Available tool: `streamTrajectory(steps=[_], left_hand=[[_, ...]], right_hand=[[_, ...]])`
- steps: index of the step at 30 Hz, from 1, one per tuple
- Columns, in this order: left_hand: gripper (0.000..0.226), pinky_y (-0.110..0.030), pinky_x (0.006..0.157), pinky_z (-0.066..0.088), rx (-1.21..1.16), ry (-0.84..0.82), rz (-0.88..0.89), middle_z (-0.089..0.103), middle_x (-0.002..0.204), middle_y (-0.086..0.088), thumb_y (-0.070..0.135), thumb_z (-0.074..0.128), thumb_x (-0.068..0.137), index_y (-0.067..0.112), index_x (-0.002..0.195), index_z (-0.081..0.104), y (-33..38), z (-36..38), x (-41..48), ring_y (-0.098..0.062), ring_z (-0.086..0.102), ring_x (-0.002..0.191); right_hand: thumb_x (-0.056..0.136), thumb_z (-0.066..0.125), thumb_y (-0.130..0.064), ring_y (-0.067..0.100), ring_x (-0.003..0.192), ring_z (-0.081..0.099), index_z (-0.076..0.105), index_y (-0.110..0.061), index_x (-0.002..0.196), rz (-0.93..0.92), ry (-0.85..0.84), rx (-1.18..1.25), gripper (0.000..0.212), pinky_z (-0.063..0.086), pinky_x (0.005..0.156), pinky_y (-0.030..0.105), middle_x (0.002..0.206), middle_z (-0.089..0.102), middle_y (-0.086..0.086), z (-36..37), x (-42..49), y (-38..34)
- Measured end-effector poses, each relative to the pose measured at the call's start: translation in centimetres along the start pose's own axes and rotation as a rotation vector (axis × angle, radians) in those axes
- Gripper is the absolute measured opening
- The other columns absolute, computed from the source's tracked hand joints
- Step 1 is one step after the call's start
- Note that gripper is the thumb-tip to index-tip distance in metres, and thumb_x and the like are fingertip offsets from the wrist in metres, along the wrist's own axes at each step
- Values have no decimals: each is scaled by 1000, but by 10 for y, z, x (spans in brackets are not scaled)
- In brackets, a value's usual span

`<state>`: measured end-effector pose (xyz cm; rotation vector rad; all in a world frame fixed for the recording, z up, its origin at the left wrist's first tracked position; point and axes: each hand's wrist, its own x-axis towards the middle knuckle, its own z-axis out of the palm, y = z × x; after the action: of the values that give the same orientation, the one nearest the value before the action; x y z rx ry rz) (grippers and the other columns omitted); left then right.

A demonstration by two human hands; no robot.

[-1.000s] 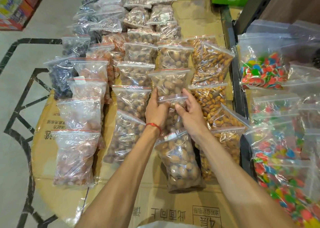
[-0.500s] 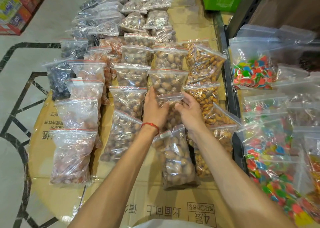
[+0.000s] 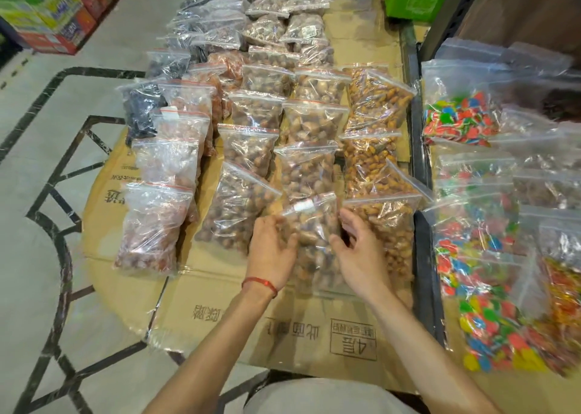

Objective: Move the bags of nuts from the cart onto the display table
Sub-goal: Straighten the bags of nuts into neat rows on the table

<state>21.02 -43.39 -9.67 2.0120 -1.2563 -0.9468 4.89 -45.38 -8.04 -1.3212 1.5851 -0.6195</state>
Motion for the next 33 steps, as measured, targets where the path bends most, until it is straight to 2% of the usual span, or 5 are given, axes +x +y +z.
streamTrajectory(steps=[6, 16, 22, 26, 33], left_hand=[[54, -51, 102, 52, -235, 6, -173, 65, 120, -8, 52, 71, 81, 18, 121, 59, -34, 46, 2, -26, 63, 113], [47, -31, 94, 51, -336, 91, -128, 65, 110, 4, 31, 77, 86, 11, 126, 62, -8, 29, 4, -16, 62, 104], [75, -58, 105, 50, -428, 25, -194, 57, 134, -11, 72, 64, 83, 16, 132, 55, -12, 36, 26, -33, 61, 121], [103, -53, 117, 39, -416, 20, -219, 44, 156, -15, 80, 47, 79, 9, 152, 32, 1, 42, 38, -31, 46, 142], [76, -47, 117, 38, -363, 47, -146, 48, 155, -6, 58, 48, 93, 17, 154, 30, 2, 44, 48, -25, 47, 141]], right_hand=[[105, 61, -28, 18, 153, 39, 33, -32, 165, 52, -39, -35, 66, 34, 126, 47, 168, 39, -9, 11, -4, 6], [105, 62, -19, 23, 135, 60, 44, -19, 160, 157, -14, 355, 58, 43, 121, 47, 157, 55, 1, 10, 5, 8], [107, 60, -39, 12, 159, 25, 15, -28, 169, 60, -95, 264, 78, 24, 129, 40, 175, 21, -7, 22, 20, -1], [107, 55, -47, 14, 161, 20, 8, -31, 170, 82, -91, 292, 81, 21, 129, 36, 177, 16, -7, 29, 34, -9], [98, 53, -64, 23, 163, 16, -5, -30, 170, 197, -87, 246, 99, 17, 132, 47, 178, 12, -4, 36, 59, -20]])
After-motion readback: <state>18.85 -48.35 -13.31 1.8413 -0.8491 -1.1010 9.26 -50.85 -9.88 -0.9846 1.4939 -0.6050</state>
